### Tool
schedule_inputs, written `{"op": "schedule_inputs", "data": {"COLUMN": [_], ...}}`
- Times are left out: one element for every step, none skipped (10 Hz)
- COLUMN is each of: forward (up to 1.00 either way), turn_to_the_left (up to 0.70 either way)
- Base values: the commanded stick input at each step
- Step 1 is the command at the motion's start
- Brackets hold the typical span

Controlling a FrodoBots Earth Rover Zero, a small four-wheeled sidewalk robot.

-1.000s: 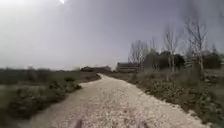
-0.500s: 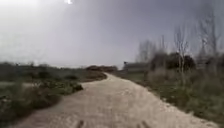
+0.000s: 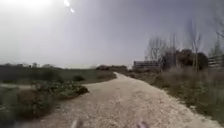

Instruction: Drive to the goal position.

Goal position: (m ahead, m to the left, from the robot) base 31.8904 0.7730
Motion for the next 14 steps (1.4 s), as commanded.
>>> {"op": "schedule_inputs", "data": {"forward": [1.00, 1.00, 1.00, 1.00, 1.00, 1.00, 1.00, 1.00, 1.00, 1.00, 1.00, 1.00, 1.00, 1.00], "turn_to_the_left": [0.00, 0.00, 0.00, -0.08, -0.19, -0.30, -0.40, -0.23, 0.00, 0.00, 0.00, 0.00, 0.00, 0.00]}}
